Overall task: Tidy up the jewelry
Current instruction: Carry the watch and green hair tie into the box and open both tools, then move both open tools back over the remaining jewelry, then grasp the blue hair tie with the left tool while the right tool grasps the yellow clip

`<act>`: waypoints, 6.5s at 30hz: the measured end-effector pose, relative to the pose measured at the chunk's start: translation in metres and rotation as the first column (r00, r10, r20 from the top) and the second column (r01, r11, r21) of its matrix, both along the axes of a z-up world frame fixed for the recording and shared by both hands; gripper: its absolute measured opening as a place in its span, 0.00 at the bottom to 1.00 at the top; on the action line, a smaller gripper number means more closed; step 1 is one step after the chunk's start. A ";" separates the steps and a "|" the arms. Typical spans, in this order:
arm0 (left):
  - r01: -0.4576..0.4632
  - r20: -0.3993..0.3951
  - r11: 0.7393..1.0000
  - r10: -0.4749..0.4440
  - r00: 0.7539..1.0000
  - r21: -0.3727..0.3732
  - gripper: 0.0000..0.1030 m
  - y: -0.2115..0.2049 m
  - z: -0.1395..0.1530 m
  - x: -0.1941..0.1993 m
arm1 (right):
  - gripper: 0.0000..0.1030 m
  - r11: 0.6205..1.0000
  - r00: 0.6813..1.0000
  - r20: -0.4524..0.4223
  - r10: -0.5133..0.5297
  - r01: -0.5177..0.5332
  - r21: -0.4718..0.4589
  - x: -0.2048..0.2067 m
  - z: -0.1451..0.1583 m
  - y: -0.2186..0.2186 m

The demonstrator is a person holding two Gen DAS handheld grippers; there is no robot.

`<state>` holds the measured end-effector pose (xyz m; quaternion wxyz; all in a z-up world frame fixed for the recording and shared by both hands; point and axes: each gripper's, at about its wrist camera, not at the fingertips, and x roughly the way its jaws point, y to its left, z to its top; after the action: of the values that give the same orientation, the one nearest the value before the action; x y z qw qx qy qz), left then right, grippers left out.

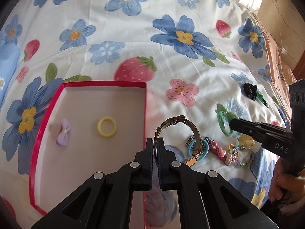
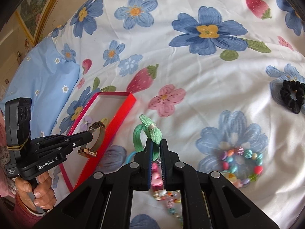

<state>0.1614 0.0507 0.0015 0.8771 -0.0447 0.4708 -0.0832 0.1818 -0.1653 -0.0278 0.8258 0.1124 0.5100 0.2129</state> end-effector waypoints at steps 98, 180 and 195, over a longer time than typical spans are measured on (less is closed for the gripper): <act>-0.342 -0.011 0.939 0.342 0.940 -0.014 0.58 0.121 -0.001 -0.044 | 0.48 0.975 0.974 0.045 0.223 -0.223 -0.001 0.000 0.009 0.135; 0.113 0.006 0.992 -0.113 0.994 -0.053 0.03 -0.045 -0.013 -0.018 | 0.22 0.989 0.997 0.052 -0.059 0.066 -0.133 -0.049 0.005 -0.054; -0.027 0.050 0.993 0.032 0.998 -0.112 0.03 0.031 0.019 -0.079 | 0.22 0.994 0.994 0.085 0.066 -0.059 -0.087 -0.060 0.029 0.009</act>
<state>0.0820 0.0821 0.0200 0.8863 -0.0982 0.4419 -0.0974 0.1222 -0.1567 0.0012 0.8443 0.0521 0.4850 0.2218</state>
